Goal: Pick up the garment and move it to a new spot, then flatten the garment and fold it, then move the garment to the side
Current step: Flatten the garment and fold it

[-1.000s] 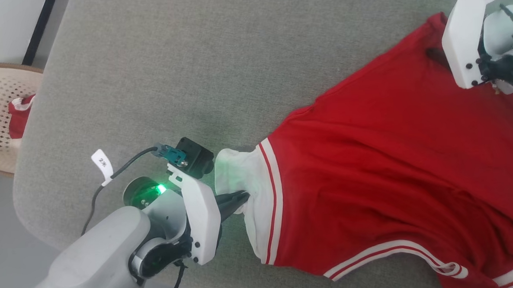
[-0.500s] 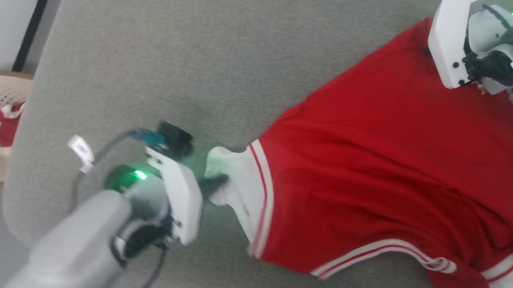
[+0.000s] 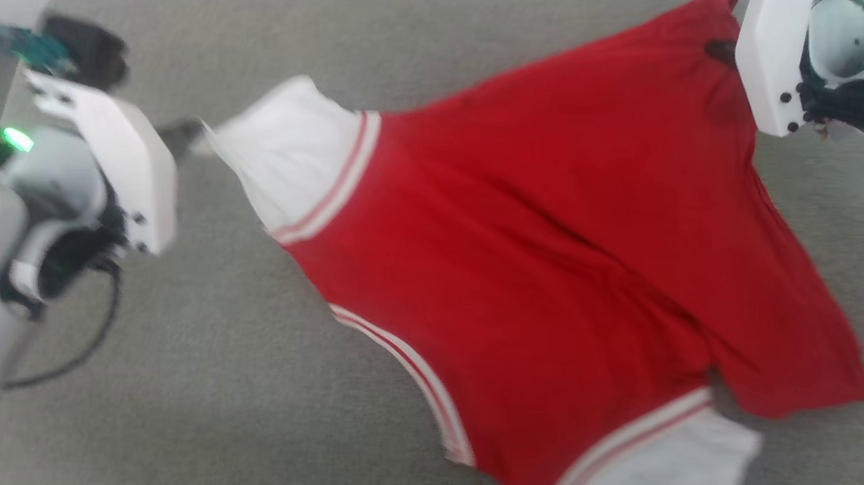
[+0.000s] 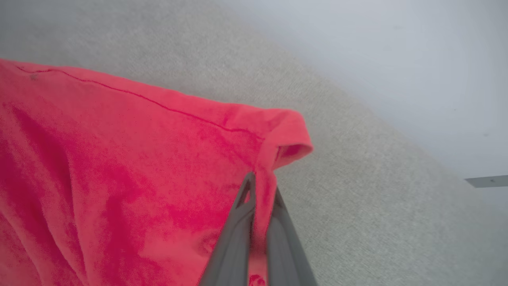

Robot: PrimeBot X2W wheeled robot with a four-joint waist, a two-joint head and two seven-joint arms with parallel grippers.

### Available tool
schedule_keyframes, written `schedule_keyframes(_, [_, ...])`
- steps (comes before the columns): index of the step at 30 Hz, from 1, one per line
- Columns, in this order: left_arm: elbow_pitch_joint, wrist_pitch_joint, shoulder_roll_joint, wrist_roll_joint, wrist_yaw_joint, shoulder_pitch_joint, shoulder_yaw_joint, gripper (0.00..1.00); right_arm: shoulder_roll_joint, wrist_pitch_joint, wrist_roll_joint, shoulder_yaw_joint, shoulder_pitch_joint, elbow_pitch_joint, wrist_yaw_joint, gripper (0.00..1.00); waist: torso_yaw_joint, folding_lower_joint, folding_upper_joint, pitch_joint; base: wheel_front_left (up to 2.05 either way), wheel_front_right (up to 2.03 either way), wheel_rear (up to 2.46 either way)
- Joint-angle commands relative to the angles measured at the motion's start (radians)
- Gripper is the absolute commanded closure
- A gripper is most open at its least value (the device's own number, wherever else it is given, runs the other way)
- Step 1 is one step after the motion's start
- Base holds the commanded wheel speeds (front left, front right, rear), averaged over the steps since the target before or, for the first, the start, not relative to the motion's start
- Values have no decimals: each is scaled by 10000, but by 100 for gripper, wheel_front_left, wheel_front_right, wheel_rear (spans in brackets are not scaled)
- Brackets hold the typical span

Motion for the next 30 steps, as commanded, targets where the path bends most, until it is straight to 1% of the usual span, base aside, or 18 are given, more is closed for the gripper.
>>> schedule_keyframes(1, [-32,150,167,98,49,-379,113,100,-90,-162,115,-92,-86,-244,-10,100,-504,0,0,-501,0,0,0])
schedule_keyframes(3, [-28,346,321,235,100,-783,180,100,-213,-295,174,-189,-59,-534,-10,100,-722,0,0,-710,0,0,0])
schedule_keyframes(7, [111,706,445,525,64,-1594,236,100,-366,-456,216,-474,-38,-1052,-10,100,-1059,0,0,-1070,0,0,0])
schedule_keyframes(12, [358,1034,421,699,-87,-2480,238,100,-385,-560,200,-871,12,-1638,-10,100,-1355,0,0,-1391,0,0,0])
schedule_keyframes(17, [694,1204,294,998,-272,-3217,154,100,-348,-733,-163,-1326,-36,-1946,-10,100,-1519,0,0,-1525,0,0,0])
schedule_keyframes(21, [1155,707,76,1487,-466,-3829,86,100,-129,-1085,-737,-1730,-152,-1839,-10,100,-1605,0,0,-1388,0,0,0])
schedule_keyframes(26, [2138,-539,-441,2253,-805,-4729,31,100,391,-1742,-1555,-2163,-574,-1254,-10,100,-1699,0,0,-866,0,0,0])
schedule_keyframes(28, [2638,-1106,-685,2512,-836,-5189,132,100,629,-2079,-1931,-2312,-818,-901,-10,100,-1735,0,0,-599,0,0,0])
schedule_keyframes(29, [2638,-1106,-685,2512,-836,-5189,132,100,629,-2079,-1931,-2312,-818,-901,-10,100,-1735,0,0,-599,0,0,0])
schedule_keyframes(30, [2839,-1443,-794,2654,-861,-5465,156,100,740,-2291,-2147,-2350,-988,-744,-10,100,-1748,0,0,-446,0,0,0])
